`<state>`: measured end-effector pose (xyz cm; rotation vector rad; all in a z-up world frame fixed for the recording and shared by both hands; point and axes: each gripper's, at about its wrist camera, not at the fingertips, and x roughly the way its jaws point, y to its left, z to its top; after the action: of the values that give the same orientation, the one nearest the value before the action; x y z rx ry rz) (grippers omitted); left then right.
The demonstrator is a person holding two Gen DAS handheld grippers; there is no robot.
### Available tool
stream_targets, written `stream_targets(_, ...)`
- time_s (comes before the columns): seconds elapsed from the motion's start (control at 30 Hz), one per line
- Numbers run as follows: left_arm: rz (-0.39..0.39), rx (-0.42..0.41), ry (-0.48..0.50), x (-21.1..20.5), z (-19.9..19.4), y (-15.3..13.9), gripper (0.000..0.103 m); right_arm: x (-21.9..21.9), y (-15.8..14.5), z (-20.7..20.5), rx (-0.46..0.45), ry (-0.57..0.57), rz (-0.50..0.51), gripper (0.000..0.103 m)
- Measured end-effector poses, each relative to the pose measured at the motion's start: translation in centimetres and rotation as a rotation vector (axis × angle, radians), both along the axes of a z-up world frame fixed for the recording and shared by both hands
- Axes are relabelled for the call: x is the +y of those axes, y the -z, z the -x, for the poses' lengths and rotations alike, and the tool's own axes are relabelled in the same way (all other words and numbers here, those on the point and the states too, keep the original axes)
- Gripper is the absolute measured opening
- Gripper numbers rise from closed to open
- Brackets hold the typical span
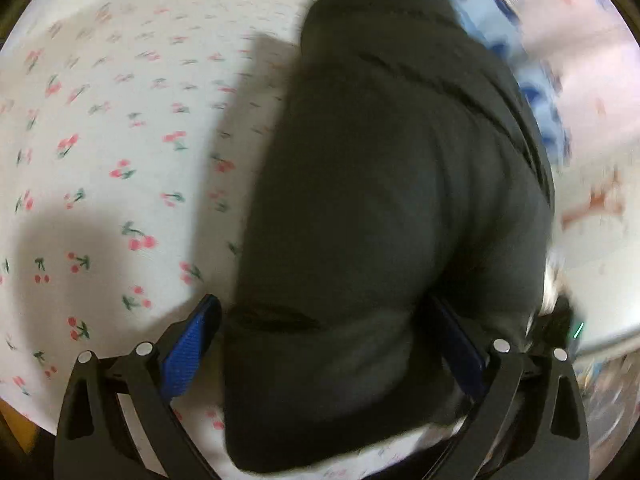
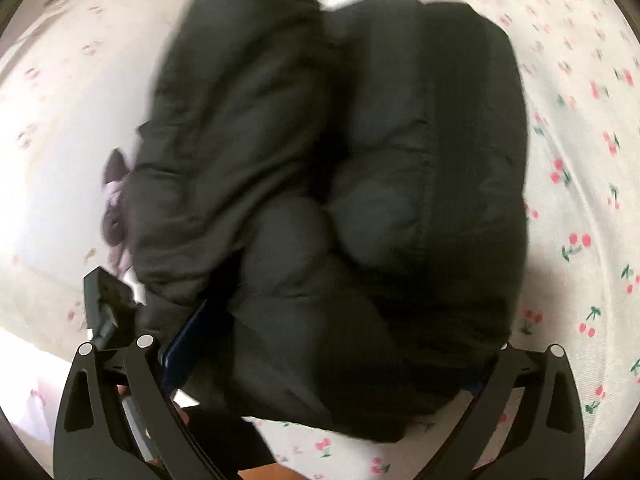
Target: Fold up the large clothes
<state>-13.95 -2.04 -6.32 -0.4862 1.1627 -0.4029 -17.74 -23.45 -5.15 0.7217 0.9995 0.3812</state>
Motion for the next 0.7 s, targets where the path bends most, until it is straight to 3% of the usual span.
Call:
stream_targets(0.13,-0.147,-0.032,0.194,-4.1,3.7,-1.6,0.091,1.2,-0.7,0.4,-0.006,-0.130,0.071,0.097)
stream_targets(0.17,-0.139,-0.024,0.200,-4.0,4.3,-1.8,0.090,0.6,-0.5,0.4,0.007,-0.144,0.081,0.097)
stream_targets(0.3,-0.056,-0.076,0.111,-0.7,5.2,-4.1,0.088,-3.7,-0.1,1.1,0.039,-0.046,0.043,0.097)
stream_targets(0.43,-0.018,-0.148,-0.042,3.3,3.0,-5.9,0.089,-6.5,-0.3,1.9,0.046,0.046,0.006,0.097)
stream_targets(0.53,0.070,-0.100,-0.062,4.0,-1.0,-4.6,0.092,-6.2,0.1,-0.3,0.042,0.060,-0.007,0.097)
stream_targets(0.63,0.131,-0.035,-0.047,3.4,-4.1,-2.8,0.093,-5.7,0.5,-1.7,0.081,0.076,0.060,0.097)
stream_targets(0.7,0.191,-0.011,-0.038,3.6,-5.2,-2.1,0.093,-5.5,0.0,-1.4,0.145,0.010,0.081,0.097)
